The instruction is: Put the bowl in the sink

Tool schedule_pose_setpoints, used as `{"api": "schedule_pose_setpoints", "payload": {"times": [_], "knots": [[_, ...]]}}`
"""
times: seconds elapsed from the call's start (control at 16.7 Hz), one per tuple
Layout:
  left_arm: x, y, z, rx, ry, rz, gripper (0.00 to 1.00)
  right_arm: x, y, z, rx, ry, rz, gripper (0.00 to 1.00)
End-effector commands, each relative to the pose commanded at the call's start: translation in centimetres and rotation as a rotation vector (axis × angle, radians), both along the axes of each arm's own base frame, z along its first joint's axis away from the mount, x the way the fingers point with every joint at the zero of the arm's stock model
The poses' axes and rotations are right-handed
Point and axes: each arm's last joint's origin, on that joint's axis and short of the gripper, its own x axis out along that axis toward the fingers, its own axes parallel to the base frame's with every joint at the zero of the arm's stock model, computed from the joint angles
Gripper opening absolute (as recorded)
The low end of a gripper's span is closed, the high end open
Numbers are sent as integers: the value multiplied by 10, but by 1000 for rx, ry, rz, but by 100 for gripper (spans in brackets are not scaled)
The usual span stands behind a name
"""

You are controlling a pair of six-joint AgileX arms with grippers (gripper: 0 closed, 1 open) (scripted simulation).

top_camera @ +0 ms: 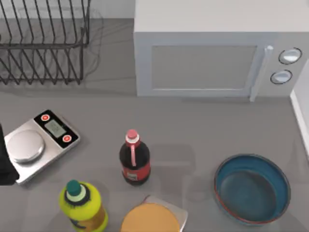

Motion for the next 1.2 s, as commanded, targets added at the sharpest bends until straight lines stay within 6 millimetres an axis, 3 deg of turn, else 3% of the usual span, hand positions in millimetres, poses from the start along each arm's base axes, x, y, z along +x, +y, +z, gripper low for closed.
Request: {"api": "schedule_pose_setpoints", "payload": {"times": [0.3,0.54,0.72,0.96,1.2], "knots": [[0,0,0,0,0,0,100,0,3,11,23,65,24,100],[0,0,0,0,0,0,100,9,11,40,80,308,75,100],[0,0,0,0,0,0,100,30,22,57,110,618,98,100],[0,0,0,0,0,0,100,68,45,64,102,1065,86,100],[0,0,0,0,0,0,100,101,72,69,62,1371,45,100]]}}
